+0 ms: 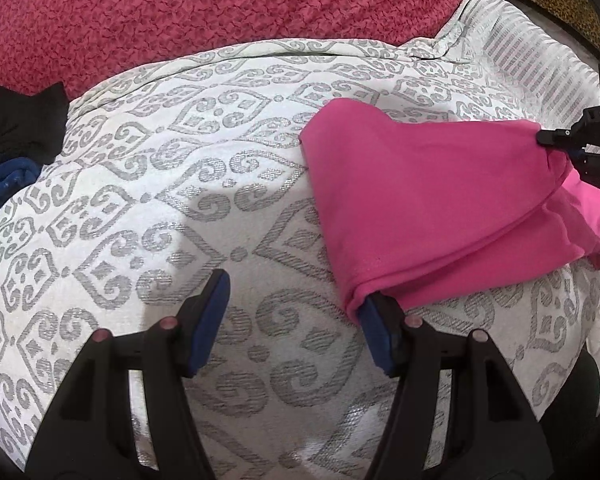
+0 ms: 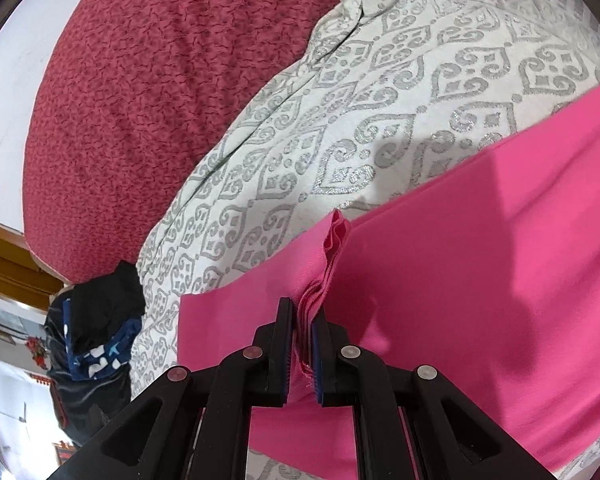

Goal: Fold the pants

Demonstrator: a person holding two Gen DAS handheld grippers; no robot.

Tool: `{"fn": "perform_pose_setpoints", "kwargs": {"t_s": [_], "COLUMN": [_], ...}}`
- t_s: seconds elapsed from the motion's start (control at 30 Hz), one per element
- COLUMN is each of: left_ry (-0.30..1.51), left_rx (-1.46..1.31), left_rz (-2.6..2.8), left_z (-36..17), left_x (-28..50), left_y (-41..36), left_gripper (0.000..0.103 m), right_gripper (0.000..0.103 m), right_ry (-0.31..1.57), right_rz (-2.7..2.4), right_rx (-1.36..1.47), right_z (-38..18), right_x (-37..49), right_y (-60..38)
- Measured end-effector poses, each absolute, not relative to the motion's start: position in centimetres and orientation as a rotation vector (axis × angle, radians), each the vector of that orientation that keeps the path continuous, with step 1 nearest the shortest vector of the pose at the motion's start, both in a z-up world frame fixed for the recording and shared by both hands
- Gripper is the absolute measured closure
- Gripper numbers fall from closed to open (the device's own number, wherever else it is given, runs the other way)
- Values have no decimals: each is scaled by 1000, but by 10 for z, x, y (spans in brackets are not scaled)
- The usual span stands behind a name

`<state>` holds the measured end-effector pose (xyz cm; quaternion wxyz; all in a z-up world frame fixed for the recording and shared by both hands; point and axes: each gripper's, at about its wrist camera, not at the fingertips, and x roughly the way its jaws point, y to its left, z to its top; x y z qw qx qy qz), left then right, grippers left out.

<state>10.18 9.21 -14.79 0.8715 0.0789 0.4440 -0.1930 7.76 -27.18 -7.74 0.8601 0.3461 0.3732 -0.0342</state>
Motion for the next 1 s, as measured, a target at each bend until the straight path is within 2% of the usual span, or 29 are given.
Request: {"fn": "perform_pose_setpoints", "kwargs": {"t_s": [0.37, 0.53, 0.67, 0.73, 0.8, 1.0], "left_ry": [926, 927, 941, 943, 942, 940], "left_rx": [168, 177, 166, 177, 190, 212], "left_rz": [-424, -438, -444, -444, -442, -471], "left_z": [-147, -147, -146, -145, -144, -132], "left_x": [99, 97, 98, 96, 92, 78], "left_y": [90, 90, 92, 92, 91, 85], "left_gripper": [39, 39, 39, 39, 39, 39], "right_gripper": [96, 92, 92, 90, 82, 81], "right_ry": [752, 839, 820, 804, 783, 735], "right_rz": [-86, -234, -257, -282, -324, -360], "right_rx": [740, 610, 662, 677, 669, 653], "right_z": [-72, -95, -103, -100, -95, -84], "right_x": [59, 62, 50, 43, 35, 2], "right_y": [-283, -286, -296, -301, -306, -316]}}
